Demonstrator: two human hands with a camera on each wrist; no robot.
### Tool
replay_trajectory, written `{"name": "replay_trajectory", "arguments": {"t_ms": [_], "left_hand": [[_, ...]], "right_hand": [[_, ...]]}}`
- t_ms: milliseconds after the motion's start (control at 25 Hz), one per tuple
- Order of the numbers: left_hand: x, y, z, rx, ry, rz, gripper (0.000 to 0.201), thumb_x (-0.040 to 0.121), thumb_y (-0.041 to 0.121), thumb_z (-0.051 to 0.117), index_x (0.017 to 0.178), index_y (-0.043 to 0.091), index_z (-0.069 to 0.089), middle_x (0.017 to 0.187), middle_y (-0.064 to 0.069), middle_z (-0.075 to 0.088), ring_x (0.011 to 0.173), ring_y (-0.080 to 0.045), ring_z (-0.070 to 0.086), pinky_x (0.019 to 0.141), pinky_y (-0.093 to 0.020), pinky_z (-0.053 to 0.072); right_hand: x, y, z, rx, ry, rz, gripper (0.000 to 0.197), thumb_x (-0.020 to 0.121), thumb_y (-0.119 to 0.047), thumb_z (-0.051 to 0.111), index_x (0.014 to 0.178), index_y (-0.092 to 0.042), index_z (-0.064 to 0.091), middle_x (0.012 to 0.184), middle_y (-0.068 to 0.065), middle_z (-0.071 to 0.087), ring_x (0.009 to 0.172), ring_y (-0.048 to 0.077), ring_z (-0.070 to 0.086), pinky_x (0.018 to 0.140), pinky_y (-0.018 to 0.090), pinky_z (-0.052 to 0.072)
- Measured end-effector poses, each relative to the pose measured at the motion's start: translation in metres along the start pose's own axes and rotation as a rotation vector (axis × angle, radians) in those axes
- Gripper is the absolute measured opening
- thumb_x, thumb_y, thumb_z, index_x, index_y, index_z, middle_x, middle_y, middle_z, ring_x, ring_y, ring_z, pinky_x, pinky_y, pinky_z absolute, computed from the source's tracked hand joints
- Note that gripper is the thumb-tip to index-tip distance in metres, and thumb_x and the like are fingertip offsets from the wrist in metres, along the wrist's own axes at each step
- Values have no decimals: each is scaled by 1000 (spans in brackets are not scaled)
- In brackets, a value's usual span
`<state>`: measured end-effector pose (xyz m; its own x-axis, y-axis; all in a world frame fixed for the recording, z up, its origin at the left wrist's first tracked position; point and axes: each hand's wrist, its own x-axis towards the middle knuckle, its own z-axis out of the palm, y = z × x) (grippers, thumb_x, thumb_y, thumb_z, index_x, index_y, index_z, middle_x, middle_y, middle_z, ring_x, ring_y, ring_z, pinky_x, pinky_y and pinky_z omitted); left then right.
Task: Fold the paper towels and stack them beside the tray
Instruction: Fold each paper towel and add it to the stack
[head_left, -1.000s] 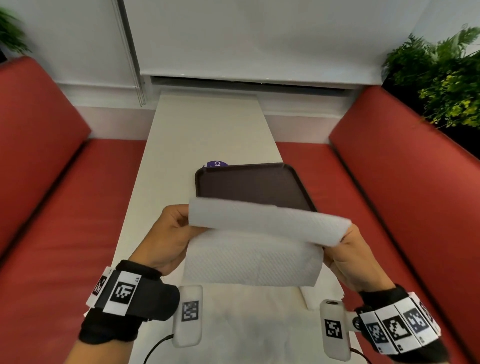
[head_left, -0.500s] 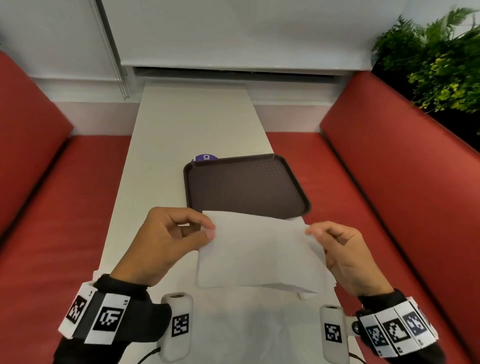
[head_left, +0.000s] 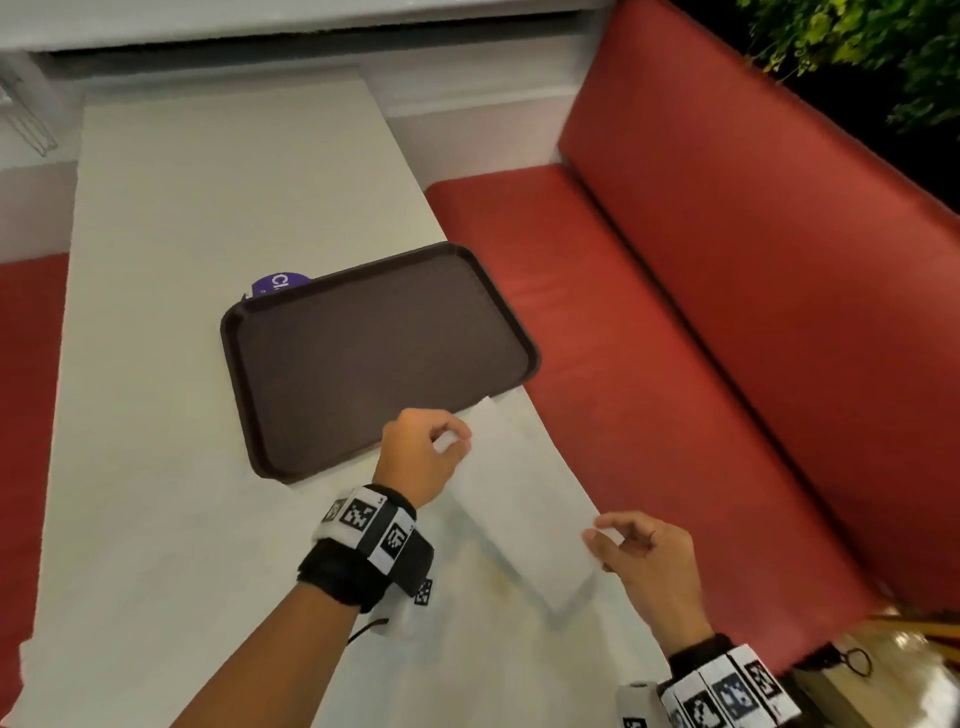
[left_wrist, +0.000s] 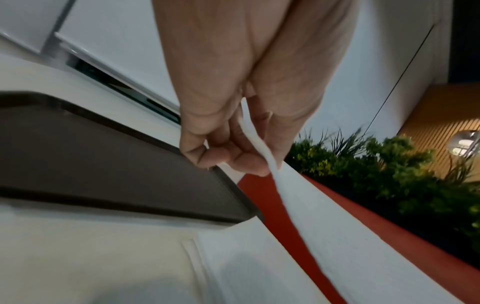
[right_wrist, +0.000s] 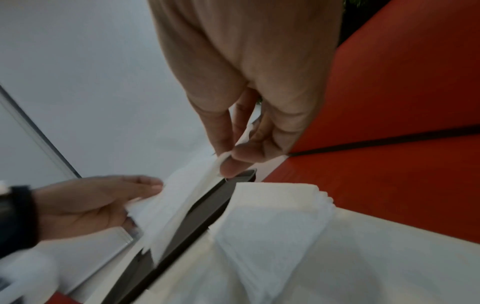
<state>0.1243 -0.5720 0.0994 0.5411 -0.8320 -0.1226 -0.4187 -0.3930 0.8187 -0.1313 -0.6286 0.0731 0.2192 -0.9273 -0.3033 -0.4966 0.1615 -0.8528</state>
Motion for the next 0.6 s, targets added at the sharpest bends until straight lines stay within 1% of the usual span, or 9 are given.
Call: {"name": "replay_trajectory", "arguments": {"t_ms": [80,160,280,360,400,480,520,560,600], "left_hand": [[31,2,21,46,-10,-9,6,81,12,68,79,16,72,76,4,67,66,-9,55,69,-12,40],[55,-3,42,91,-39,-66,10,85,11,64,87,16,72,84,5,64,91,-17,54,79,-19,41],[73,-21,65,201,-138,-152,21,89,10,56,104,18,69,112,-2,64,118,-22,46,97,-28,38],[76,-29,75,272,-218,-175,30,90,8,53,115,19,64,125,-4,58,121,-23,47,103,-30,37],[75,-31,78,301,-245,-169,33,90,6,53,118,20,63,128,-4,55,121,-24,48,104,-32,38],[69,-28,77,356,-256,-127,35,89,6,54,120,20,62,127,-6,51,119,-24,50,101,-36,42],[64,-26,72,375,-229,-102,35,88,7,55,120,20,62,126,-7,50,117,-24,51,100,-35,43],[55,-23,62,371,-178,-82,33,88,8,56,119,20,62,124,-6,49,115,-23,51,99,-33,43],[46,-24,50,344,-126,-72,31,88,9,56,116,20,63,121,-5,50,112,-20,51,97,-30,42]], "right_hand": [[11,9,6,-50,35,20,18,72,-10,81,71,-24,72,51,4,56,46,14,54,58,34,54],[25,16,14,-79,50,48,21,73,-11,81,70,-29,71,59,1,60,50,19,58,55,26,54],[37,23,23,-145,33,93,14,77,-13,77,79,-26,72,70,0,66,52,11,63,52,6,45],[41,29,29,-206,-24,122,10,83,-15,71,91,-21,73,65,0,65,58,11,66,55,1,42],[41,32,30,-241,-55,118,13,85,-17,69,97,-20,72,59,-4,62,57,12,66,60,3,45],[38,37,30,-353,-107,68,19,88,-23,65,106,-22,71,56,-13,58,56,11,62,77,14,49],[36,36,29,-419,-118,28,22,89,-27,64,109,-24,70,64,-13,64,58,10,61,79,9,44],[32,33,27,-475,-112,-19,24,90,-30,62,112,-24,69,74,-11,70,60,9,61,76,0,37],[28,29,24,-509,-93,-67,26,90,-32,62,114,-24,68,77,-8,72,57,5,60,73,-5,33]]}}
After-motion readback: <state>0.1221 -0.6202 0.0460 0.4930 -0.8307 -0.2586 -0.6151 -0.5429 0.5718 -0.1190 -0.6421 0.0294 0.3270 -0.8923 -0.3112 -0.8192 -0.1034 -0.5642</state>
